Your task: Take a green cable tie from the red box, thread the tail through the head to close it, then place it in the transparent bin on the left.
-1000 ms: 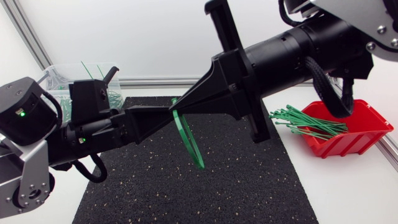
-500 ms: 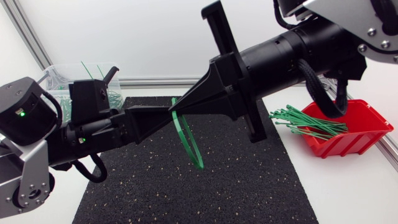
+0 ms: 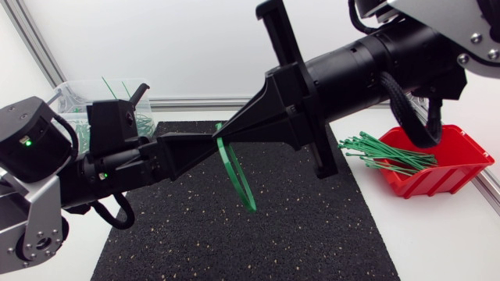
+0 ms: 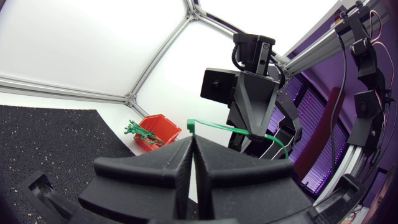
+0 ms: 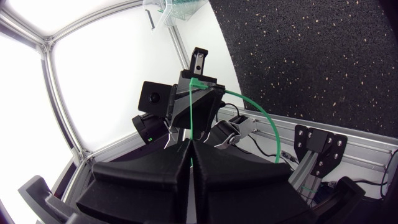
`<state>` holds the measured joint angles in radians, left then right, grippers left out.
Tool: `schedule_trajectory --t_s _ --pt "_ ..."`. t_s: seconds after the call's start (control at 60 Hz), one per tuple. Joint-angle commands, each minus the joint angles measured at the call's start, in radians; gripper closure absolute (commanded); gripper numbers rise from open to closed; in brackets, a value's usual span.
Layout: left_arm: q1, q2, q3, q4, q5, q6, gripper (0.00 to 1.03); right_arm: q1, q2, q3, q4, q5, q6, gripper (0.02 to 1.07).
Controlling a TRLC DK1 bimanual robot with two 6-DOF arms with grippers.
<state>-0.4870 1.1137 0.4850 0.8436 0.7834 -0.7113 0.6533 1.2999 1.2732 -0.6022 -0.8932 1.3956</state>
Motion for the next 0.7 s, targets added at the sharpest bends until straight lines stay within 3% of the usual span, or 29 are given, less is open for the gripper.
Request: schedule_trajectory --t_s 0.0,0.683 --pt "0.007 0.011 0.004 0.017 0.001 -0.013 1.00 0.006 -0.016 -0.028 -0.001 -0.001 0.031 1.01" --pt "0.002 0.020 0.001 0.017 0.002 -0.010 1.00 0.019 -0.014 -0.028 0.007 0.002 0.033 1.01"
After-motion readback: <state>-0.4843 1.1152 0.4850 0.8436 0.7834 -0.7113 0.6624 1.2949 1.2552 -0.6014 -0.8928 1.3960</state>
